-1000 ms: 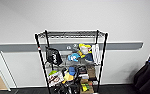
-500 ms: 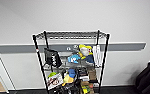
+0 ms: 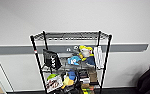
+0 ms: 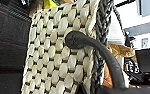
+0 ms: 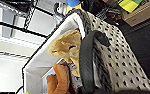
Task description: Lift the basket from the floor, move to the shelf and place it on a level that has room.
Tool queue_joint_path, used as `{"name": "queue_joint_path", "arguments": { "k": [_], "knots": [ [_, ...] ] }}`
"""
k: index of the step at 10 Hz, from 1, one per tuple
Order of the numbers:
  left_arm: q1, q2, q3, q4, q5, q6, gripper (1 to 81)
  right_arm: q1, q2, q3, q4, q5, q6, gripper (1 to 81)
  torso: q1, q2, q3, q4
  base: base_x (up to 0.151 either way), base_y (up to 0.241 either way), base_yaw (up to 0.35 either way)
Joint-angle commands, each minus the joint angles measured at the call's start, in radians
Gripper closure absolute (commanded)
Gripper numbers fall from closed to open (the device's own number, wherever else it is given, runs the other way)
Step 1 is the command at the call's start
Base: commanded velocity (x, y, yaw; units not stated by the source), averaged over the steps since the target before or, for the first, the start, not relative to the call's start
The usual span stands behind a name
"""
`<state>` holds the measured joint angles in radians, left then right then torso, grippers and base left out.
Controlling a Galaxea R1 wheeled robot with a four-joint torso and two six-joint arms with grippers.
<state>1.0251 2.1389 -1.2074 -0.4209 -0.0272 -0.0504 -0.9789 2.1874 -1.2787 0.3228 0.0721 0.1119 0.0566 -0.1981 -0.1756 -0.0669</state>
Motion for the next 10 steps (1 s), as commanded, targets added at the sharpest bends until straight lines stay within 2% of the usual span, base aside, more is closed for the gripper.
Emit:
{"name": "queue_joint_path", "arguments": {
  "k": [1,3,5,10],
  "knots": [
    [-0.093,-0.016,0.100,0.074,-0.003,0.030,81.1,0.096,-0.032,0.096,0.012,0.003,0.017,81.1,0.000,0.000,0.000,0.000,0.092,0.000,0.000],
    [-0.081,-0.017,0.109,0.077,-0.003,0.030,81.1,0.085,-0.035,0.115,0.010,0.005,0.017,81.1,0.000,0.000,0.000,0.000,0.092,0.000,0.000],
    [-0.059,-0.016,0.109,0.100,-0.026,0.030,81.1,0.061,-0.035,0.105,0.010,0.040,0.012,81.1,0.000,0.000,0.000,0.000,0.092,0.000,0.000],
    [-0.055,-0.014,0.112,0.102,-0.030,0.030,81.1,0.059,-0.033,0.107,0.007,0.041,0.011,81.1,0.000,0.000,0.000,0.000,0.093,0.000,0.000]
  ]
}}
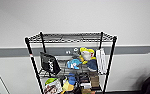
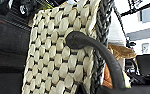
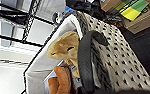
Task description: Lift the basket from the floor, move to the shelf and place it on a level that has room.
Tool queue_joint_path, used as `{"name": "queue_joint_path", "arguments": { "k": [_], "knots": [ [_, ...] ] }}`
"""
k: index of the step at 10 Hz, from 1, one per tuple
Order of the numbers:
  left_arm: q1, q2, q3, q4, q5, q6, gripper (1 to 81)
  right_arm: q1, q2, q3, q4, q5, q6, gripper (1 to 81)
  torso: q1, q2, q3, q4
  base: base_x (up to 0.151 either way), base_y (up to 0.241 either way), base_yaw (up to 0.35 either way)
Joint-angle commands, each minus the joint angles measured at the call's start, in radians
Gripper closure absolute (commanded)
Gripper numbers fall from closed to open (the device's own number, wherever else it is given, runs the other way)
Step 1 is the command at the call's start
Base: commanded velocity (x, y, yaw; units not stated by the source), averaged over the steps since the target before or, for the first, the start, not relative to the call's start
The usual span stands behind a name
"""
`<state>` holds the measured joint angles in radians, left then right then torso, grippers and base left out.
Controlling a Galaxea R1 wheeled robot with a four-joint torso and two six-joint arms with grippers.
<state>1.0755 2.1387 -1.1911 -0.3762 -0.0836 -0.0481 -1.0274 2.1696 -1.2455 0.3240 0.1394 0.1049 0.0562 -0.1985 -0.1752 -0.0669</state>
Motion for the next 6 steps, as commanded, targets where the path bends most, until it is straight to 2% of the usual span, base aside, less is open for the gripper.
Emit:
{"name": "queue_joint_path", "arguments": {
  "k": [1,6],
  "knots": [
    [-0.105,-0.012,0.097,0.057,0.027,0.028,81.1,0.111,-0.015,0.075,0.006,-0.026,0.018,81.1,0.000,0.000,0.000,0.000,0.092,0.000,0.000],
    [-0.105,-0.014,0.096,0.057,0.027,0.028,81.1,0.115,-0.012,0.075,0.006,-0.024,0.019,81.1,0.000,0.000,0.000,0.000,0.094,0.000,0.000]
  ]
}}
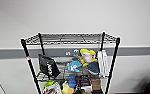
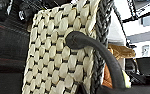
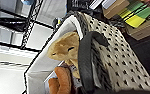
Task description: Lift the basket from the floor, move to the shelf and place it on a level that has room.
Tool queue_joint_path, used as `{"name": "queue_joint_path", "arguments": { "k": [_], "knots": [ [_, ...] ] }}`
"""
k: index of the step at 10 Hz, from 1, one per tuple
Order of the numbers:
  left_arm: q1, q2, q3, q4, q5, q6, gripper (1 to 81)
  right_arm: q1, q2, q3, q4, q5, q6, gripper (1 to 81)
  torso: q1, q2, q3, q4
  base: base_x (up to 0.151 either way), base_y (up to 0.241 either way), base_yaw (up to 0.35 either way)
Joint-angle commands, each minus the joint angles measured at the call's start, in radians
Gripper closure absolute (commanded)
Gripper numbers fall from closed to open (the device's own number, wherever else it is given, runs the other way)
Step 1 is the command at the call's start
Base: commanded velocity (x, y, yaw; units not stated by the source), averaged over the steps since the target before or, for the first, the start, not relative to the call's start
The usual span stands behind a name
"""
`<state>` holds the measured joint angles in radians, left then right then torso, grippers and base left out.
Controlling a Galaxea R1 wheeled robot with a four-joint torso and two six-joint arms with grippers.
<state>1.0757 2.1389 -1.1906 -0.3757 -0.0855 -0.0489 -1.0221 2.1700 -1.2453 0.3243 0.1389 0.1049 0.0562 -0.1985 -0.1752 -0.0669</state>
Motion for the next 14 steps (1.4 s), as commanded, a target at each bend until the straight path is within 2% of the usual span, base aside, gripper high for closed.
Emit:
{"name": "queue_joint_path", "arguments": {
  "k": [1,11,14],
  "knots": [
    [-0.105,-0.013,0.095,0.058,0.029,0.029,81.1,0.110,-0.013,0.078,0.006,-0.025,0.019,81.1,0.000,0.000,0.000,0.000,0.094,0.000,0.000],
    [-0.105,-0.011,0.098,0.060,0.029,0.029,81.1,0.112,-0.016,0.077,0.006,-0.025,0.019,81.1,-0.001,0.000,0.000,0.000,0.092,0.000,0.000],
    [-0.105,-0.011,0.098,0.060,0.029,0.029,81.1,0.112,-0.017,0.077,0.006,-0.025,0.019,81.1,0.001,0.000,0.000,0.000,0.024,0.000,0.000]
  ]
}}
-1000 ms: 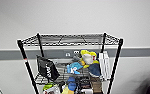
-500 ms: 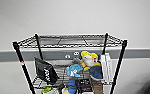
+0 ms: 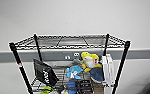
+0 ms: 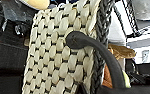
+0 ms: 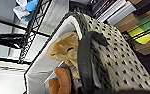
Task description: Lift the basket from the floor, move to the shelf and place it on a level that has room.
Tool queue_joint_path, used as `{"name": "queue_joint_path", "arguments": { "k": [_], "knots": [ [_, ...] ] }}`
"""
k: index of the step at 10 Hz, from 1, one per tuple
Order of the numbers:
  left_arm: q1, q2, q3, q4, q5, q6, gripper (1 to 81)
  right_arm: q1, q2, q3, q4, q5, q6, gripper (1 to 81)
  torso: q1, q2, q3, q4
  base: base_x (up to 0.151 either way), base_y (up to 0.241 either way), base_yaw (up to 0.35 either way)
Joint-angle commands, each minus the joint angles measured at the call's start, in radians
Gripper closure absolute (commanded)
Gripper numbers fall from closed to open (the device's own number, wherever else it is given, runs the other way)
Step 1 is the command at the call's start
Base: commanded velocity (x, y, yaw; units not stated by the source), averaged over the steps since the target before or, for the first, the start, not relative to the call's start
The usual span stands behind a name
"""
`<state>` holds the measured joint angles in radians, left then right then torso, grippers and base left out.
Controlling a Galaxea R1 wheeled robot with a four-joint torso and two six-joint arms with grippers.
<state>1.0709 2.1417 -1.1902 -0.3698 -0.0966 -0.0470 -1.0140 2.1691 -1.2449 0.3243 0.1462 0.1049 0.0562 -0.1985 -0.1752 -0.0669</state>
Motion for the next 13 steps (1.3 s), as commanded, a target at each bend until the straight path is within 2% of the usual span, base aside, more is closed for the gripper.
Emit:
{"name": "queue_joint_path", "arguments": {
  "k": [1,4,13],
  "knots": [
    [-0.101,-0.015,0.098,0.054,0.040,0.027,81.1,0.105,-0.016,0.081,0.006,-0.033,0.019,81.1,0.000,0.000,0.000,0.000,0.000,0.000,0.000],
    [-0.117,-0.047,0.156,0.057,0.038,0.027,81.1,0.126,-0.044,0.130,0.006,-0.031,0.022,81.1,-0.001,0.000,0.000,0.000,0.000,0.000,0.000],
    [-0.235,-0.230,0.440,0.057,0.038,0.024,81.1,0.237,-0.243,0.432,0.007,-0.013,0.024,81.1,-0.001,0.000,0.000,0.000,0.000,0.000,0.000]
  ]
}}
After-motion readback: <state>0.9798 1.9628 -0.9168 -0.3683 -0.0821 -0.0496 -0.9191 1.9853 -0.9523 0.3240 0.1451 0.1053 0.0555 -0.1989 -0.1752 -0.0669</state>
